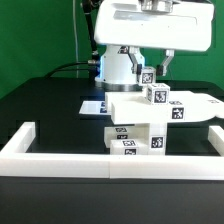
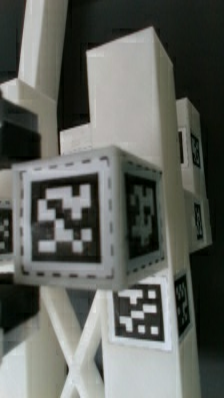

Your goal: Assemble chair

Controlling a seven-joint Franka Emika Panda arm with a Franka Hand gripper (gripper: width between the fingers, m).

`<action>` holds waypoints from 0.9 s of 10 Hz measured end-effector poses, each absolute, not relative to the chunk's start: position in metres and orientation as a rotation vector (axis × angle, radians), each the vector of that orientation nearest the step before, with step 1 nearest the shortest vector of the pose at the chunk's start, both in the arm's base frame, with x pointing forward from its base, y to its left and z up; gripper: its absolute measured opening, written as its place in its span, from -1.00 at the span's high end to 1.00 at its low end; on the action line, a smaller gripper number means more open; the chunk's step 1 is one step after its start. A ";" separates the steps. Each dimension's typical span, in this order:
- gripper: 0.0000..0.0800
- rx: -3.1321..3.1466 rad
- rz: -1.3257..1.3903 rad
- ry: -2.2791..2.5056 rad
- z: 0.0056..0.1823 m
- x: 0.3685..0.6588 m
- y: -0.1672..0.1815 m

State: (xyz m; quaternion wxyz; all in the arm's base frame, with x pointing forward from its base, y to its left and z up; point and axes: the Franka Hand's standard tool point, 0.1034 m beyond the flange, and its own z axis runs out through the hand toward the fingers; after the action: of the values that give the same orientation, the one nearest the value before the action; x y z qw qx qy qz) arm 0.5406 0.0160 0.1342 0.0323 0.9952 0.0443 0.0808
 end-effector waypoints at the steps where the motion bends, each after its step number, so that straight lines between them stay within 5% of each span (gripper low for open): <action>1: 0.28 3.062 0.257 0.140 0.134 0.542 0.017; 9: 0.28 3.057 0.277 0.144 0.135 0.544 0.017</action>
Offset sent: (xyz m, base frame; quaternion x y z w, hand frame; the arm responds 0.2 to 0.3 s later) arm 0.0063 0.0066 0.0005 0.0029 0.0067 0.0012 1.0000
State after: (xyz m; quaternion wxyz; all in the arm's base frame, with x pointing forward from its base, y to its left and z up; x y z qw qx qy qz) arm 0.5442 0.0172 0.1351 0.0344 0.9942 0.0468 0.0902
